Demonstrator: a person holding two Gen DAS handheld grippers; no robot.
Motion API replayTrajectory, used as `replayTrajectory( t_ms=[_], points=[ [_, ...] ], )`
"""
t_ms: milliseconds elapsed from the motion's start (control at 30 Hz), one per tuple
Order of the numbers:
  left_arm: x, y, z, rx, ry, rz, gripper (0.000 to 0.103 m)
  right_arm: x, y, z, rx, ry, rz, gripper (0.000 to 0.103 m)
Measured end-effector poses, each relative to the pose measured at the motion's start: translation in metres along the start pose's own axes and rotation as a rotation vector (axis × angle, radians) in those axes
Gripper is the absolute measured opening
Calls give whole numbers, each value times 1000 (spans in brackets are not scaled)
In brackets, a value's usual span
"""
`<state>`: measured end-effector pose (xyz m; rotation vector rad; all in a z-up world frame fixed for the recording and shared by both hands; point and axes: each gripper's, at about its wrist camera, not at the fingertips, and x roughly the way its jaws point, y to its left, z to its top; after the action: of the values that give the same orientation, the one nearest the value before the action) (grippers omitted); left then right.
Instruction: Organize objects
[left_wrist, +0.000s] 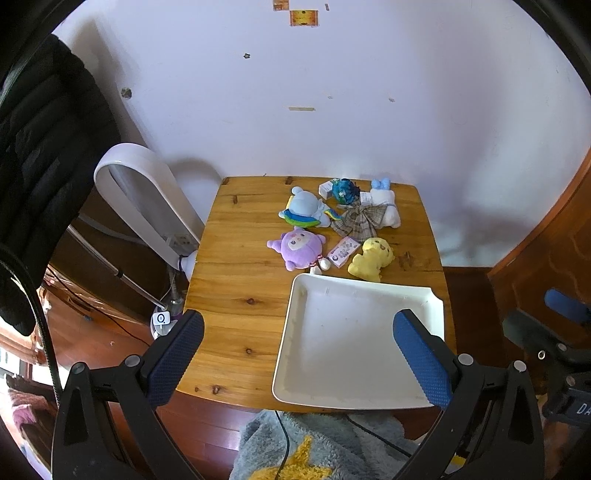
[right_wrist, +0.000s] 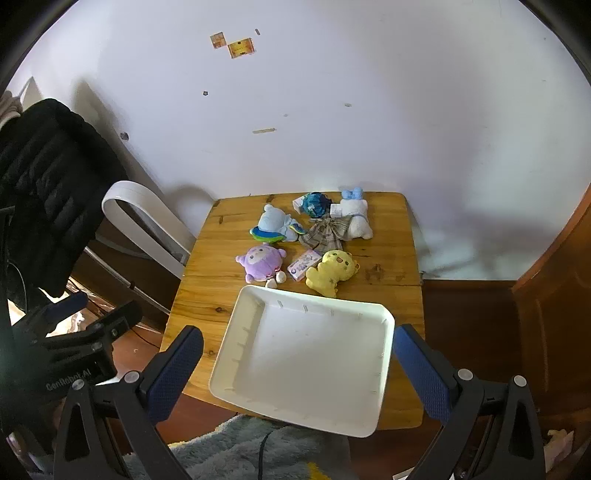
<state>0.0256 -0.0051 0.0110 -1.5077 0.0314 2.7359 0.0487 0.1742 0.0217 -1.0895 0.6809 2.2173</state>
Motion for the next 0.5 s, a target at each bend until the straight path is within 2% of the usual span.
replayTrajectory(
  t_ms=[500],
  points=[
    [-13,-9,-6,-8,-39,2,102,-10,-12,-2,-23,-32,22,103]
  ],
)
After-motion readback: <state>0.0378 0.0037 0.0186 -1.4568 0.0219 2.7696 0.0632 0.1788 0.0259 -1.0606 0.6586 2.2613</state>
